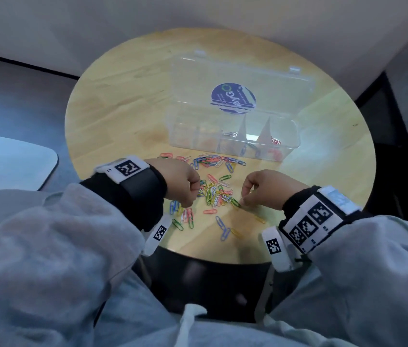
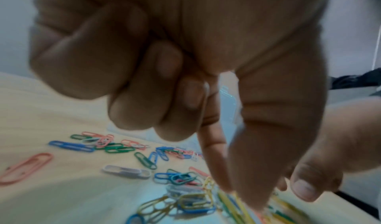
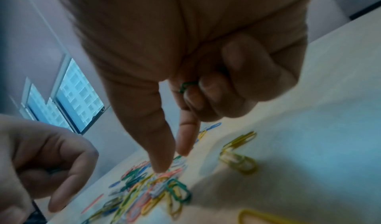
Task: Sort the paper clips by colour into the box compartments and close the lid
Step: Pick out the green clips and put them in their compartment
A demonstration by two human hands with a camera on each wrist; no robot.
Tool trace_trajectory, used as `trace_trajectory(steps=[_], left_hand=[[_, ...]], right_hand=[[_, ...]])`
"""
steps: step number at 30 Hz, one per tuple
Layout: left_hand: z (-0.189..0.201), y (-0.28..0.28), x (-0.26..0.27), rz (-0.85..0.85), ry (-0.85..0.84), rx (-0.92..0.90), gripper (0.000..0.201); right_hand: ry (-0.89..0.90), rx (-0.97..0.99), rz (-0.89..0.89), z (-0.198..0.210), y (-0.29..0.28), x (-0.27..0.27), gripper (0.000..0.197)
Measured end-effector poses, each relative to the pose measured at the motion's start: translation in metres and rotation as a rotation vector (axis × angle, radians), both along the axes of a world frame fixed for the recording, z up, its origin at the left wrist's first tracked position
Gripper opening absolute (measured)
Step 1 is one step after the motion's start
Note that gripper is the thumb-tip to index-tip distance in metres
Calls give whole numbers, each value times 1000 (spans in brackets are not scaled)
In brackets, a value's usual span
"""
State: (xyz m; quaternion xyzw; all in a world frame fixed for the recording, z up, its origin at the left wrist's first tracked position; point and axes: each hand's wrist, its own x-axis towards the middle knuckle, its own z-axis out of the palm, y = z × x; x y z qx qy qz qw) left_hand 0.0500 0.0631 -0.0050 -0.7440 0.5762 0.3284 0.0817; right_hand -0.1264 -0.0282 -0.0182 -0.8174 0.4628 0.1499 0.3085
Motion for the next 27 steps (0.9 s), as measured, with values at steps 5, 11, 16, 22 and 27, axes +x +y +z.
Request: trace_trajectory(steps=[5,11,16,22,27], left_hand=[[-5,-1,-4,-135,-58,133,22],[-11,-1,-11,-266,-28,171,30],[-21,-1,-15,-342,-29,158,24],[-28,-3,-12,-311,-21,76,10],[-32,-4,-8,-278,56,73,12]], right_hand=[[69,-32,72,-4,1,4,14],[101,-54,112,-12,4,11,10],[94,-54,134,-15,4,13,1],[82,-34,128,-15,1,12,17],[29,52,55,-12,-3,7,24]])
